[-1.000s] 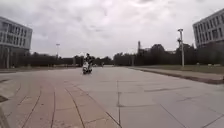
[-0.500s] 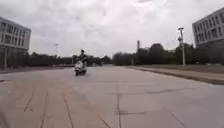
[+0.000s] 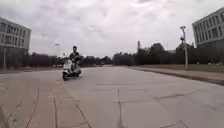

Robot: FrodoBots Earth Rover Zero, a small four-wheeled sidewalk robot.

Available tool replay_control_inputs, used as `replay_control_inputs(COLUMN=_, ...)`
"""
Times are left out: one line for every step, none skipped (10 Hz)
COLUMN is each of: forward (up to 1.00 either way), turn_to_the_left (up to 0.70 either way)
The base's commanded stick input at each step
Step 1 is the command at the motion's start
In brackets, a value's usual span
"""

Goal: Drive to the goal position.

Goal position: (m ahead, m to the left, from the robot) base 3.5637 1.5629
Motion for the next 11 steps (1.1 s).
replay_control_inputs(forward=0.7, turn_to_the_left=0.0)
replay_control_inputs(forward=0.7, turn_to_the_left=0.0)
replay_control_inputs(forward=0.7, turn_to_the_left=0.0)
replay_control_inputs(forward=0.7, turn_to_the_left=0.0)
replay_control_inputs(forward=0.7, turn_to_the_left=0.0)
replay_control_inputs(forward=0.7, turn_to_the_left=0.0)
replay_control_inputs(forward=0.7, turn_to_the_left=0.0)
replay_control_inputs(forward=0.7, turn_to_the_left=0.0)
replay_control_inputs(forward=0.7, turn_to_the_left=0.0)
replay_control_inputs(forward=0.7, turn_to_the_left=0.0)
replay_control_inputs(forward=0.7, turn_to_the_left=0.0)
